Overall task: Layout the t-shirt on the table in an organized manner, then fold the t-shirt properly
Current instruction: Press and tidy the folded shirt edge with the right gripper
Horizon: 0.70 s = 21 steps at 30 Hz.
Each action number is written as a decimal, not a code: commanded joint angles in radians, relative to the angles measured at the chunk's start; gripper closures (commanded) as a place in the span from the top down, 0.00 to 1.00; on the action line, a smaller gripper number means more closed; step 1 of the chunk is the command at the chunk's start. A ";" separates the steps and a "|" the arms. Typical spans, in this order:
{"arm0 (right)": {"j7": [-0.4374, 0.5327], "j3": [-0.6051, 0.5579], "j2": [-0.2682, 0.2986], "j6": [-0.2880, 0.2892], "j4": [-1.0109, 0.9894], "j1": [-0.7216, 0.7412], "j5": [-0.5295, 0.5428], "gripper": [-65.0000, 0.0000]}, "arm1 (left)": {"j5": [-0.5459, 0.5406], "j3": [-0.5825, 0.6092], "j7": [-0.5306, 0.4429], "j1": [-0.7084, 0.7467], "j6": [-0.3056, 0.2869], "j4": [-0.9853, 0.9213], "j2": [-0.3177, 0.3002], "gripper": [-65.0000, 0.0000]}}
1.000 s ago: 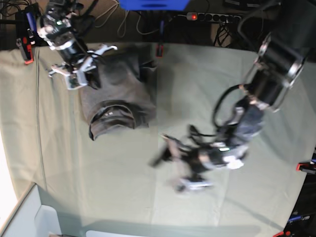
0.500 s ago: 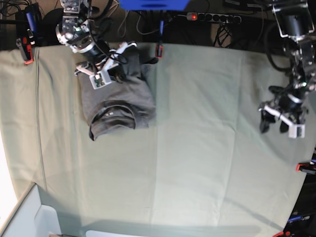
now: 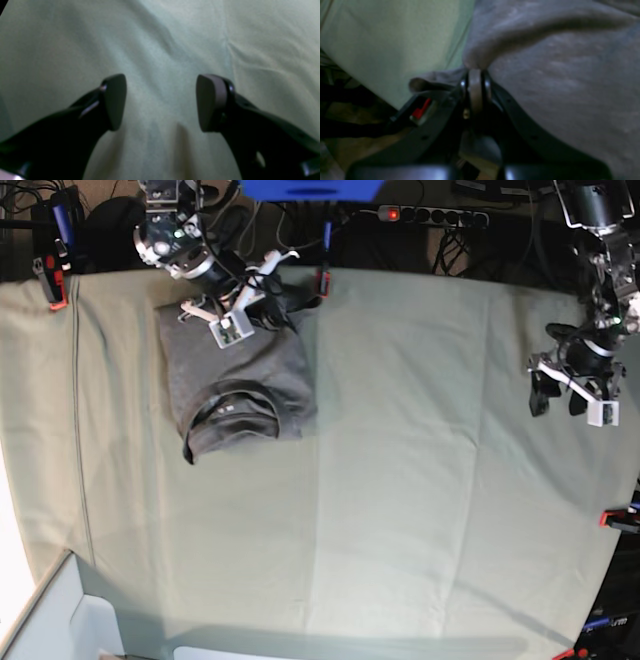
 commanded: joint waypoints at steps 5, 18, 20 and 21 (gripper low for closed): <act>0.022 0.001 -0.005 0.014 0.205 -0.078 0.017 0.00 | -0.013 -0.006 -0.025 -0.011 -0.003 0.019 -0.014 0.65; 0.022 0.197 0.005 0.014 -0.032 0.023 0.017 0.00 | -0.013 0.002 -0.025 0.042 -0.003 0.017 0.014 0.65; 0.027 0.196 0.005 0.014 -0.048 0.015 0.017 0.00 | -0.013 0.002 -0.025 0.044 -0.003 0.017 0.016 0.65; 0.027 0.196 0.001 0.014 -0.048 0.009 0.017 0.00 | -0.013 0.002 -0.025 0.045 -0.003 0.016 0.016 0.65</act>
